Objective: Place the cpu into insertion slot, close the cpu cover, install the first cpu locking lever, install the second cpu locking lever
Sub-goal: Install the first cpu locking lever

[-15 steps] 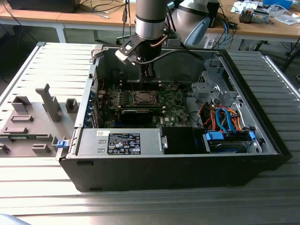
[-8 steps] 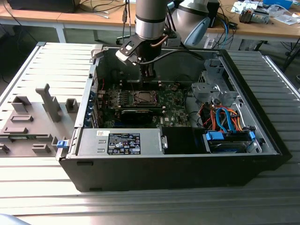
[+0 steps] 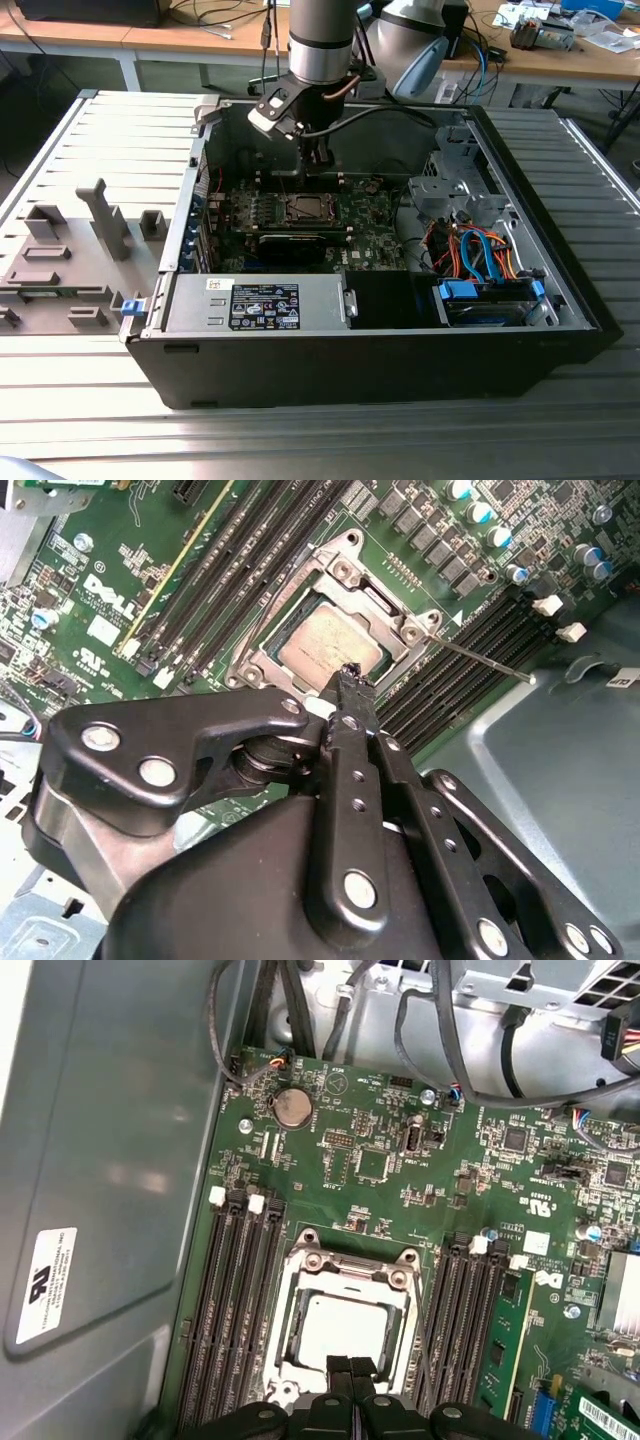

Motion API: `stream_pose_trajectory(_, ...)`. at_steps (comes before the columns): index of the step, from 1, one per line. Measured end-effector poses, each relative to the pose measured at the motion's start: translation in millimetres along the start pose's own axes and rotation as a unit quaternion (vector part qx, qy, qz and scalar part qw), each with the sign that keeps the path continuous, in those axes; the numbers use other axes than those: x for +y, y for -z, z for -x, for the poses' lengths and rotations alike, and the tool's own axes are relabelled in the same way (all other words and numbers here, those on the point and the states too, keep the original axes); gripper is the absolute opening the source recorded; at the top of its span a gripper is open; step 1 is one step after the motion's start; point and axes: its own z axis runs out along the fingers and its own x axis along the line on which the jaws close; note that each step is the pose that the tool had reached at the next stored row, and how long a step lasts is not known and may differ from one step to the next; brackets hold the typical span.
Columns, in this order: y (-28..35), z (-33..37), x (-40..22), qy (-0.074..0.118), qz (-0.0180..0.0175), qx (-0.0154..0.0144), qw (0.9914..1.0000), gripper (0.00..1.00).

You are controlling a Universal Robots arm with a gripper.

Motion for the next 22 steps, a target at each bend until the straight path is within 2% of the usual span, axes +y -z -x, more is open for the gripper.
stream_pose_trajectory(13,0.0,0.0,0.0,0.021,0.0002,-0.0008,0.99977,0.11)
stream_pose_trajectory(22,0.0,0.0,0.0,0.038,0.0004,-0.0011,0.99926,0.11)
